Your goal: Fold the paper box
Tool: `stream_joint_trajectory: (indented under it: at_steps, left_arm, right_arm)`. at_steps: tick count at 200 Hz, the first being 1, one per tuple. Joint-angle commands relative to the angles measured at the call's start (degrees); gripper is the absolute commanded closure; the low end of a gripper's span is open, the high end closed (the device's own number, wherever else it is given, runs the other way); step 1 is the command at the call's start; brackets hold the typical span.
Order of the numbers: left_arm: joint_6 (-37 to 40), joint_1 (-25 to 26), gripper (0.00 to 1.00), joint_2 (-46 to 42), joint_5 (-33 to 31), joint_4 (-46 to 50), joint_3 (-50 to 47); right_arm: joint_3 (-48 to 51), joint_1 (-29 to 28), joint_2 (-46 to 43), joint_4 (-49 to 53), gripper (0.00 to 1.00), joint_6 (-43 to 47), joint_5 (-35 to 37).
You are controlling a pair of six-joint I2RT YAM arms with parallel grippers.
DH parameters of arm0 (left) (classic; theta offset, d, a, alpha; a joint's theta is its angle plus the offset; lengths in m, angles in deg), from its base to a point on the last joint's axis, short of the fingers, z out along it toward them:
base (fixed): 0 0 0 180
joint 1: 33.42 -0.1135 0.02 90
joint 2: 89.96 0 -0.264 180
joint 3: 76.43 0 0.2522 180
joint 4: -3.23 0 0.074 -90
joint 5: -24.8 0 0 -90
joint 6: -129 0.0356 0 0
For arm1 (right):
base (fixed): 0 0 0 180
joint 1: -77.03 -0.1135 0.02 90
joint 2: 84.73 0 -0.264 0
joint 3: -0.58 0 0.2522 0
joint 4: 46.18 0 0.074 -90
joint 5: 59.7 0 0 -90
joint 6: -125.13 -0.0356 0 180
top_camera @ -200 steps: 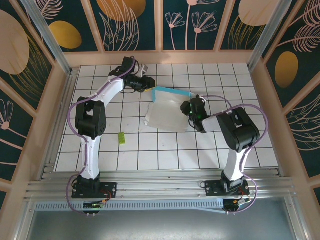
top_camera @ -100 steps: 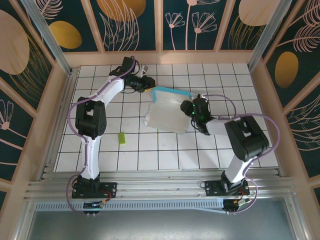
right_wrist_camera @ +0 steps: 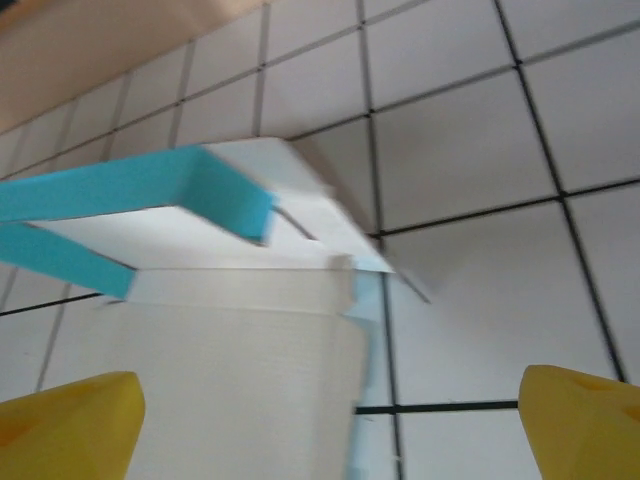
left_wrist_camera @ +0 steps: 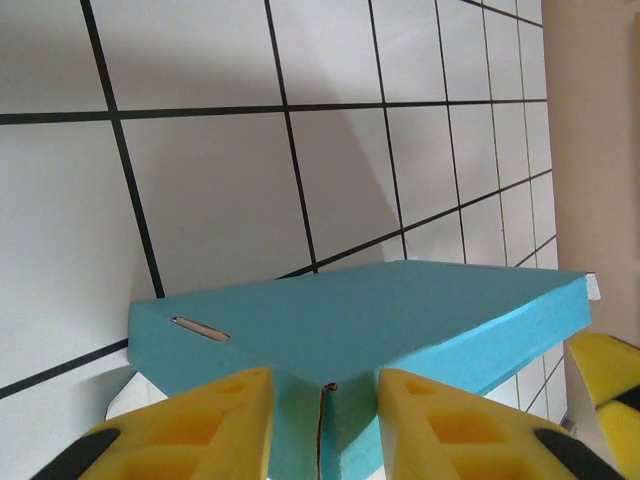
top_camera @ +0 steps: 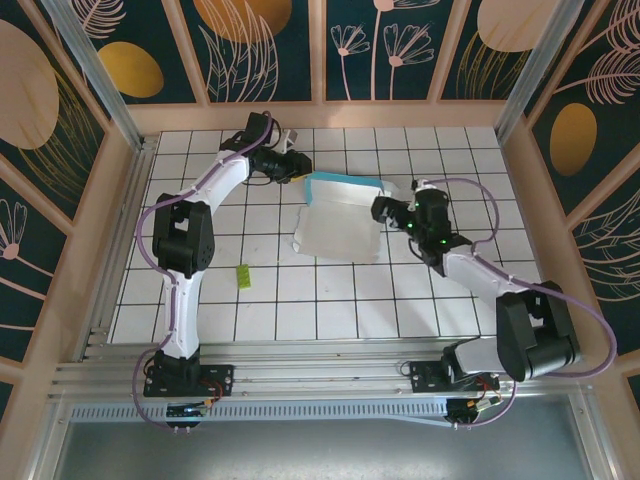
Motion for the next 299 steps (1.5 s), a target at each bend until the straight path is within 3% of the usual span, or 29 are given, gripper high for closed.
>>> stream_joint_trajectory:
  at_steps: [1,33,87,135,183,220,245,278,299]
  left_arm:
    - [-0.2,0.2,0.67,1.3,-0.6,2.3,1.5]
    - [-0.1,0.2,0.67,1.2,-0.9,2.4,1.4]
    - [0.2,0.2,0.67,1.5,-1.5,2.9,1.2]
    - [-0.1,0.2,0.66,1.2,-1.7,2.8,1.7]
    - [-0.5,0.3,0.62,1.3,-1.4,2.7,3.1]
    - [2.1,0.3,0.39,-0.9,-5.4,4.9,5.2]
    - [3.7,0.3,0.35,-3.8,-8.9,6.0,5.2]
    - [3.6,0.8,0.34,-13.1,-16.6,3.5,-3.0]
    - [-1.2,3.4,0.46,-20.6,-17.1,-6.4,-15.8]
  right_arm:
    - [-3.9,2.3,4.2,4.4,0.13,10.2,-3.5]
    - [-7.2,2.9,11.3,-0.8,0.27,17.9,-4.5]
    - [-11.8,3.3,19.1,-9.0,0.44,21.4,-7.1]
    - [-11.8,2.9,20.0,-8.1,0.8,17.9,-9.7]
    - [-10.9,0.9,18.2,-6.2,0.85,15.5,0.3]
    - [-8.9,0.2,15.9,-7.4,0.92,17.6,3.9]
    - [-8.2,0.1,15.2,-7.4,0.92,19.6,5.0]
    - [-8.7,-0.4,15.0,-6.2,0.92,22.1,5.5]
    - [-9.1,-0.7,15.2,-5.9,0.92,23.1,6.5]
